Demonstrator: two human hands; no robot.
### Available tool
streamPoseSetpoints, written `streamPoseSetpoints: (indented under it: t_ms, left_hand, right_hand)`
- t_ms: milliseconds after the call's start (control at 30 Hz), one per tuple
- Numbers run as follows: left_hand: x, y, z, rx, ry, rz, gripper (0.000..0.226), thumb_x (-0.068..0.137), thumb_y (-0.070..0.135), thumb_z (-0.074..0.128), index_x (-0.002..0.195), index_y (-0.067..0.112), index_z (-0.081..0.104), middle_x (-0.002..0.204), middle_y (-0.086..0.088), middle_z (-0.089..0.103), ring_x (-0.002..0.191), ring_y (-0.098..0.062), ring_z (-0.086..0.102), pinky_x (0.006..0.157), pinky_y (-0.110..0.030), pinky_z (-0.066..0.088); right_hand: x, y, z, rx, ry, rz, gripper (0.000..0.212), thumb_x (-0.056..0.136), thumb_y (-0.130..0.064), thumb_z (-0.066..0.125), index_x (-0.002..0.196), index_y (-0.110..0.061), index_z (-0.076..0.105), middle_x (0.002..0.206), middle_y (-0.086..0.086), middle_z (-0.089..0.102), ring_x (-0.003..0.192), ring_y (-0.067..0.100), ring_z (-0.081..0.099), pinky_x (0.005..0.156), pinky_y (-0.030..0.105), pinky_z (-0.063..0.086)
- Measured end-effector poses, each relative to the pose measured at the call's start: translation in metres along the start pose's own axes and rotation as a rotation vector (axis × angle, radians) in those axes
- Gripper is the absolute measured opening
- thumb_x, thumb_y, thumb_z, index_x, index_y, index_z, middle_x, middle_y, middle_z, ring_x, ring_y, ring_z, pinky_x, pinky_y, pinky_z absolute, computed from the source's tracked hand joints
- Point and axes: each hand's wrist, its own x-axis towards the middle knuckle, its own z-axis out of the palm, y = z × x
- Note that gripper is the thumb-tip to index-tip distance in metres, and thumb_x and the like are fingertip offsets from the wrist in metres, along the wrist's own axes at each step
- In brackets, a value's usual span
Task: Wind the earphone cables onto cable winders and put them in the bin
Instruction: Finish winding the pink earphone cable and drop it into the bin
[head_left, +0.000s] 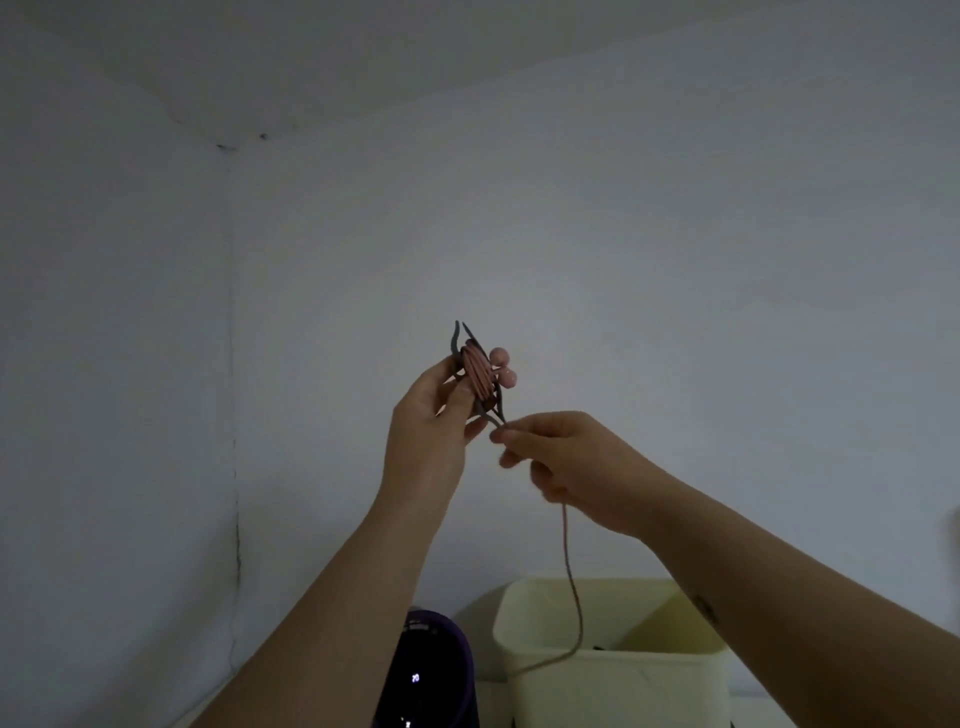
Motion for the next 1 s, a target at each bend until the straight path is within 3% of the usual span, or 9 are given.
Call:
streamPoseSetpoints:
  t_ms: [100,200,333,467,567,667,800,900,1000]
  left_hand:
    - [0.002,-0.006,-0.003,0.065,0.009,-0.047,0.029,0.102,0.012,0.042,0.106,0.025,0.069,0.101,0.009,0.074,0.105,-0.013,0.066,0.098,-0.041,0.048]
    - [0.004,-0.011,-0.002,0.052,0.007,-0.152,0.024,0.101,0.015,0.046,0.108,0.019,0.069,0.098,0.010,0.075,0.098,-0.010,0.068,0.092,-0.033,0.050]
    - [0.002,-0.016,-0.002,0.104,-0.046,-0.285,0.025,0.100,0.020,0.047,0.105,0.020,0.071,0.096,0.013,0.074,0.095,-0.009,0.067,0.083,-0.026,0.049]
    - [0.001,-0.023,-0.001,0.120,-0.035,-0.372,0.022,0.099,0.022,0.050,0.111,0.019,0.068,0.102,0.003,0.072,0.090,-0.012,0.064,0.069,-0.023,0.050]
    - [-0.002,-0.027,0.003,0.176,-0.028,-0.350,0.019,0.100,0.018,0.048,0.110,0.016,0.065,0.093,-0.001,0.065,0.080,-0.011,0.059,0.074,-0.030,0.056]
    - [-0.007,-0.031,0.006,0.231,-0.054,-0.287,0.022,0.100,0.019,0.048,0.116,0.010,0.059,0.102,-0.007,0.063,0.082,-0.014,0.062,0.077,-0.033,0.060]
    - [-0.013,-0.035,0.012,0.359,-0.078,-0.199,0.010,0.099,0.017,0.050,0.107,0.017,0.055,0.090,0.002,0.065,0.070,-0.009,0.064,0.075,-0.039,0.059]
    - [-0.019,-0.042,0.014,0.279,-0.150,-0.252,0.023,0.098,0.013,0.051,0.121,0.012,0.055,0.097,-0.004,0.070,0.083,-0.014,0.069,0.075,-0.035,0.058]
    - [-0.026,-0.048,0.011,0.123,-0.232,-0.322,0.034,0.099,0.012,0.050,0.134,0.009,0.050,0.110,-0.011,0.071,0.103,-0.025,0.068,0.087,-0.036,0.054]
  right_hand:
    - [0.004,0.002,-0.001,-0.607,0.104,-0.218,0.026,0.099,-0.019,0.044,0.105,-0.013,0.069,0.072,-0.011,0.061,0.044,-0.002,0.046,0.048,0.010,0.035]
    - [-0.001,-0.001,0.002,-0.924,0.112,-0.285,0.027,0.100,-0.026,0.042,0.099,-0.017,0.067,0.073,-0.007,0.055,0.063,0.006,0.054,0.056,0.018,0.038]
    - [-0.010,-0.006,0.003,-1.236,0.103,-0.348,0.028,0.102,-0.030,0.036,0.095,-0.021,0.061,0.078,-0.002,0.055,0.072,0.018,0.057,0.056,0.024,0.037]
    - [-0.013,-0.006,0.000,-1.284,0.120,-0.411,0.026,0.102,-0.032,0.035,0.100,-0.023,0.059,0.073,-0.005,0.045,0.068,0.018,0.052,0.050,0.021,0.029]
    - [-0.012,-0.008,-0.002,-1.278,0.155,-0.430,0.027,0.101,-0.033,0.036,0.099,-0.022,0.060,0.074,-0.005,0.049,0.069,0.018,0.054,0.051,0.021,0.033]
    - [-0.011,-0.015,-0.009,-1.259,0.165,-0.468,0.025,0.099,-0.033,0.040,0.094,-0.025,0.063,0.074,-0.008,0.052,0.071,0.015,0.056,0.053,0.021,0.036]
    - [-0.008,-0.022,-0.020,-1.216,0.062,-0.514,0.016,0.094,-0.036,0.052,0.093,-0.027,0.065,0.083,-0.010,0.062,0.078,0.008,0.056,0.063,0.022,0.042]
    - [-0.005,-0.024,-0.031,-1.120,-0.030,-0.436,0.015,0.087,-0.038,0.064,0.078,-0.026,0.060,0.075,-0.011,0.064,0.069,-0.001,0.057,0.063,0.016,0.043]
    - [-0.005,-0.023,-0.043,-0.919,-0.022,-0.400,0.015,0.082,-0.034,0.071,0.073,-0.028,0.060,0.066,-0.017,0.061,0.060,-0.009,0.053,0.060,0.010,0.042]
